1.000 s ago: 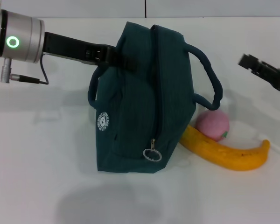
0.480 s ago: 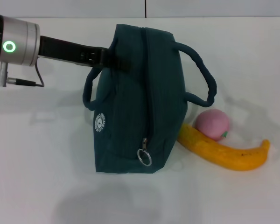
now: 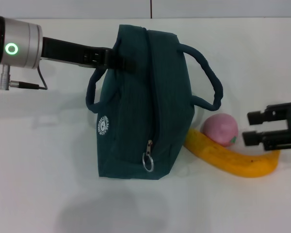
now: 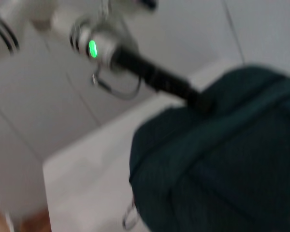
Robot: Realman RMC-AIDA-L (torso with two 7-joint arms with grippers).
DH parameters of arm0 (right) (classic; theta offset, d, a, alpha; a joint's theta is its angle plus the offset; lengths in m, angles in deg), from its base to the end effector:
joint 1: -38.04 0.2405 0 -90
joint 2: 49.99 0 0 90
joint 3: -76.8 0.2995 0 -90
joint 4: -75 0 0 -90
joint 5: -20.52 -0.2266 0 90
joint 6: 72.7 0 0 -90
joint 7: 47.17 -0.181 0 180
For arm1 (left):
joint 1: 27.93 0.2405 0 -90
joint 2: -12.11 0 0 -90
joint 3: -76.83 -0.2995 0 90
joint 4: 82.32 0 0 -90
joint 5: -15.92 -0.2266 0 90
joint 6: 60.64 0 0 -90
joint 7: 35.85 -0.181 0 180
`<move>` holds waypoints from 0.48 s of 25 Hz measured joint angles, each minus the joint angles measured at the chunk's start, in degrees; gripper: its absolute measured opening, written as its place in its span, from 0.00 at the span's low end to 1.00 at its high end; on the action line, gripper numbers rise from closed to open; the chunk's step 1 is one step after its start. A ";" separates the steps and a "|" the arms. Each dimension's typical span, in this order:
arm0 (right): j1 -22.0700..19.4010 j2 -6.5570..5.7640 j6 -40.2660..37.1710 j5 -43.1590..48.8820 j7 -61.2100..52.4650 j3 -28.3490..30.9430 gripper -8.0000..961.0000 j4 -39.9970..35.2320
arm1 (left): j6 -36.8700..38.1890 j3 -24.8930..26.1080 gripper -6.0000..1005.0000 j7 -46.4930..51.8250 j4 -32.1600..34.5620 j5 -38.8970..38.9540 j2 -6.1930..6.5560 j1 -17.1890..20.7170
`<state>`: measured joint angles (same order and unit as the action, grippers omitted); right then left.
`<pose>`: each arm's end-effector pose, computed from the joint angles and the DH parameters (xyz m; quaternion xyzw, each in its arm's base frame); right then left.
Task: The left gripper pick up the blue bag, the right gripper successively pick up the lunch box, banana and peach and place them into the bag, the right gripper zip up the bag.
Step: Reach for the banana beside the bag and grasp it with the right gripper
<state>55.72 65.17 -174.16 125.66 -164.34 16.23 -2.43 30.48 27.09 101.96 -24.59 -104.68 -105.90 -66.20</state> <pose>0.2356 0.3243 0.0196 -0.9528 0.2540 0.1596 0.0468 -0.2053 0.4257 -0.0181 -0.8699 -0.4625 -0.1613 0.0570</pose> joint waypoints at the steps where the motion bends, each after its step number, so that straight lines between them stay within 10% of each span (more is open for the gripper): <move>1: 0.34 0.00 0.00 1.33 -1.83 -1.01 0.64 -1.61 | -0.06 0.00 0.06 0.00 -0.13 0.09 0.01 0.03; 12: 12.36 0.17 -3.55 26.72 -28.53 -18.56 0.64 -18.18 | -0.94 0.09 0.06 0.13 -0.25 0.24 0.08 0.52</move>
<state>68.08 65.34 -177.72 152.38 -192.87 -2.33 -20.61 29.54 27.17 102.09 -24.84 -104.44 -105.82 -65.68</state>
